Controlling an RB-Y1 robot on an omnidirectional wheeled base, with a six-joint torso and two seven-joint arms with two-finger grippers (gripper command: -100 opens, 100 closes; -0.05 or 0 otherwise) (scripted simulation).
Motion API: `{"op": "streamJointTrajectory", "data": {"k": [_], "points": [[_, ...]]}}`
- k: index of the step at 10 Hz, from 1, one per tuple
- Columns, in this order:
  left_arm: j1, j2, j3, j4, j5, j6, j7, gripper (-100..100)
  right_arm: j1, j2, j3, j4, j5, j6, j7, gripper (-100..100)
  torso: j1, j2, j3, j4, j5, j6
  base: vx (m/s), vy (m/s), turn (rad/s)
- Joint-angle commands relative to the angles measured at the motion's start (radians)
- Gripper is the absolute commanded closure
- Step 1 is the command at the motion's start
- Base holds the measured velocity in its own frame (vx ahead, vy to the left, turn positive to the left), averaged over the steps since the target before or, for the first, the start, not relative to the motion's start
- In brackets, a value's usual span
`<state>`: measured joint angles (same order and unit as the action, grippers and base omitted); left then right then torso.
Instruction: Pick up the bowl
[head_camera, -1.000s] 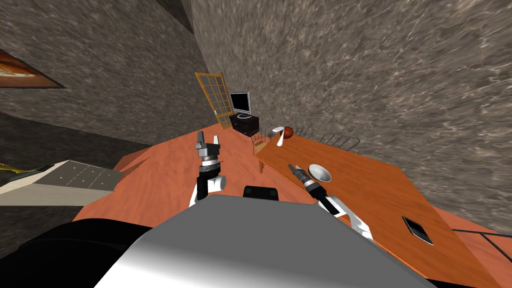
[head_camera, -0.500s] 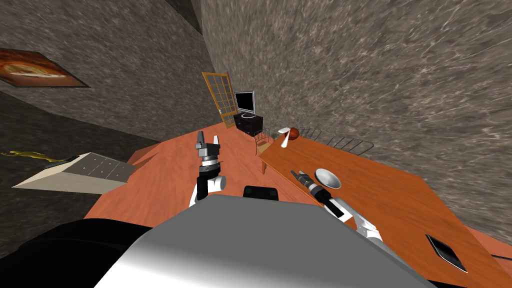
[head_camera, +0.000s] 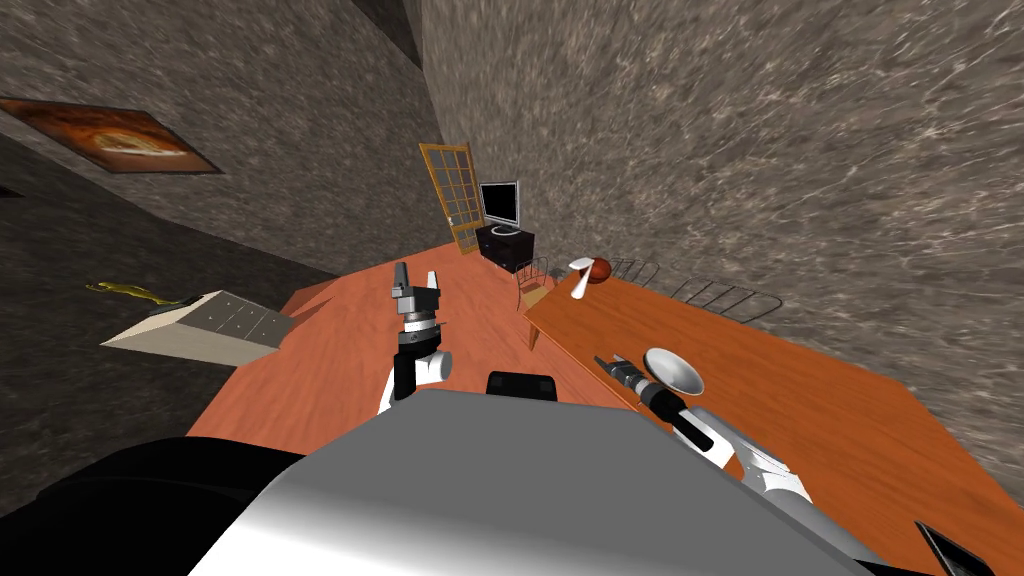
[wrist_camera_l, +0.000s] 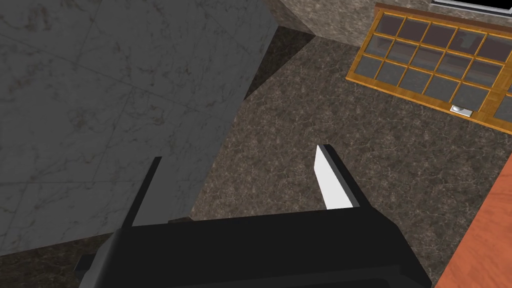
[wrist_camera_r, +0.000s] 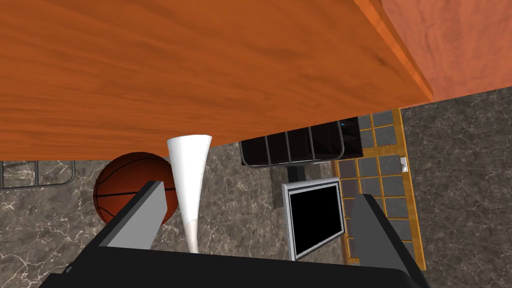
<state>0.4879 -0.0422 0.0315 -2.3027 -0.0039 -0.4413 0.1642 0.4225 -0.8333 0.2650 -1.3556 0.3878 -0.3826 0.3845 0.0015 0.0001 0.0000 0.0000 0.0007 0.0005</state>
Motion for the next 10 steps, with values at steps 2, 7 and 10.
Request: {"op": "streamJointTrajectory", "data": {"k": [2,7,10], "points": [[0.0,0.0,0.0,0.0,0.0,0.0,0.0,0,-0.003,-0.063,0.014,0.073,0.026,-0.012,0.014,-100,0.0,0.0,0.0,0.0,0.0,0.0,0.013,0.015,0.088],[0.0,0.0,0.0,0.0,0.0,0.0,0.0,0,-0.024,-0.158,0.044,0.203,0.082,-0.032,0.045,-100,-0.001,0.001,0.0,0.0,0.0,0.0,0.008,0.011,0.128],[0.0,0.0,0.0,0.0,0.0,0.0,0.0,0,-0.035,-0.209,0.065,0.313,0.117,-0.049,0.061,-100,-0.001,0.001,0.001,0.0,0.0,0.0,0.004,0.001,0.119]]}}
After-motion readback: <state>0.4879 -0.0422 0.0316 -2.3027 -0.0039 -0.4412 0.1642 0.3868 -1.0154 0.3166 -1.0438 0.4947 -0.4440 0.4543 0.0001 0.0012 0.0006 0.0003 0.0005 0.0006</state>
